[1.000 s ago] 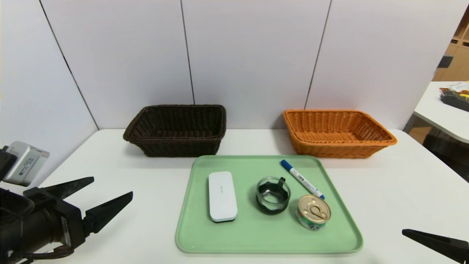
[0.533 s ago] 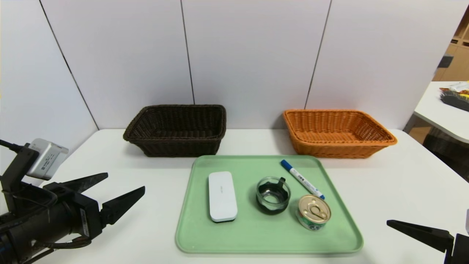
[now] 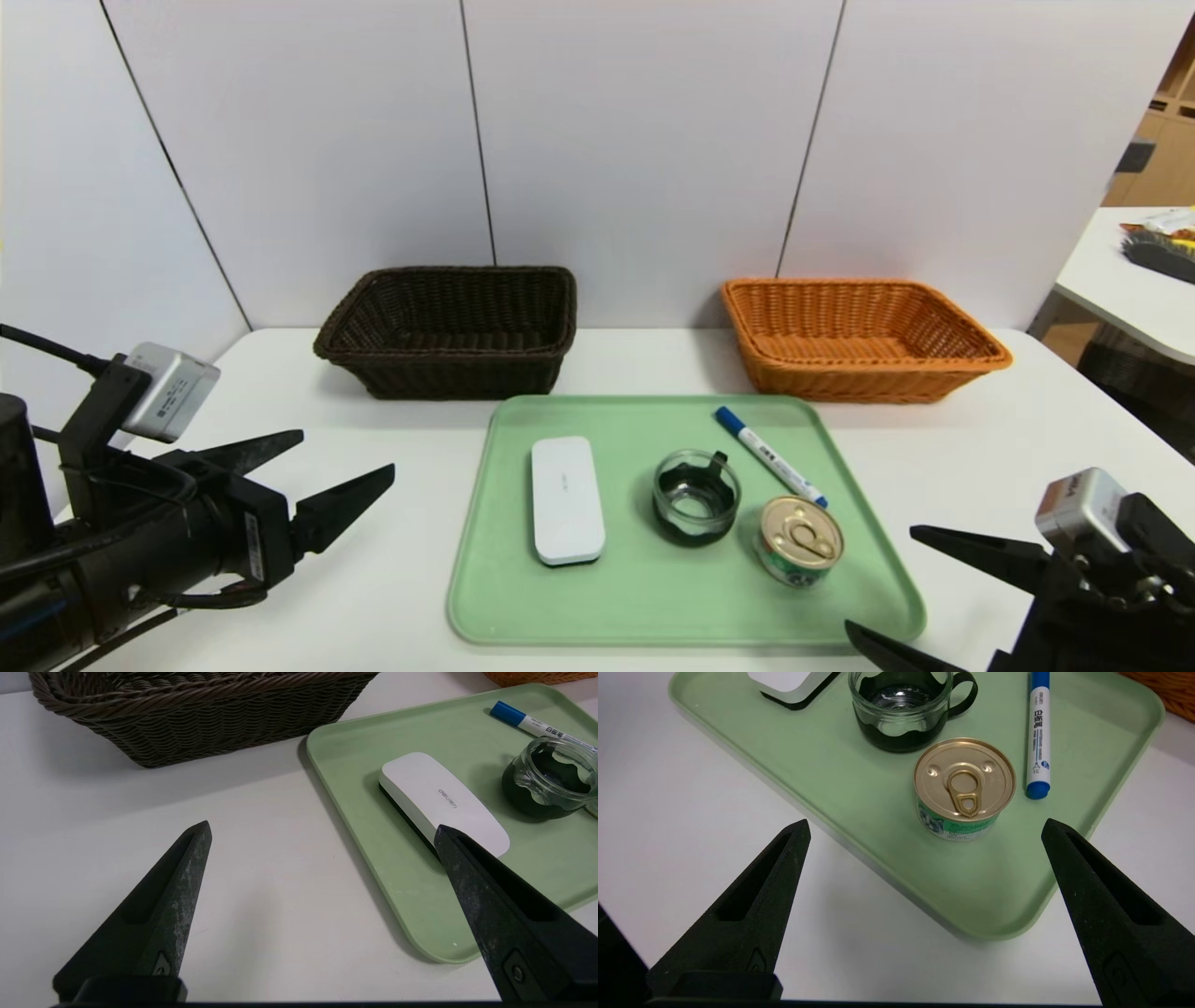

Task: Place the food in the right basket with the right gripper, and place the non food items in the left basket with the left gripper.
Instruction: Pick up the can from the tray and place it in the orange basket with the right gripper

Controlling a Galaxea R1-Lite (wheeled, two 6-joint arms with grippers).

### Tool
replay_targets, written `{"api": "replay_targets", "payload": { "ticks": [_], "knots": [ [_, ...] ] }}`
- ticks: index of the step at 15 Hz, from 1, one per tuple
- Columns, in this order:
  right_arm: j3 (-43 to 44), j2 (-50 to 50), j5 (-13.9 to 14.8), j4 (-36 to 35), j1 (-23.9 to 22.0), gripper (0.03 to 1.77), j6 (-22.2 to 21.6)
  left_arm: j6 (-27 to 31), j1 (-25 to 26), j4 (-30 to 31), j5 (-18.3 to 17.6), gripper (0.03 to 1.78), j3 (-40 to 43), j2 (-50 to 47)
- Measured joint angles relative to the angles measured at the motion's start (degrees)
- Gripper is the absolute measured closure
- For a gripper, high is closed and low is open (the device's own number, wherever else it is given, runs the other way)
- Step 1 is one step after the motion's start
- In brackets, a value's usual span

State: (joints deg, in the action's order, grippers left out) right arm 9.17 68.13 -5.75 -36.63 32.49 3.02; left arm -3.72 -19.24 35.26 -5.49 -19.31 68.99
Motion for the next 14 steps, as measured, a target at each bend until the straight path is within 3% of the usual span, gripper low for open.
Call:
{"api": "replay_targets", "payload": {
  "ticks": [9, 14],
  "knots": [
    [-3.8, 21.2, 3.4, -25.3, -0.1, 0.09, -0.6, -0.1, -0.7, 0.0, 0.0, 0.12, 0.2, 0.7],
    [-4.8, 24.7, 4.5, -27.1, -0.1, 0.09, -0.9, -0.2, -0.7, 0.0, 0.0, 0.12, 0.0, 0.7]
  ]
}}
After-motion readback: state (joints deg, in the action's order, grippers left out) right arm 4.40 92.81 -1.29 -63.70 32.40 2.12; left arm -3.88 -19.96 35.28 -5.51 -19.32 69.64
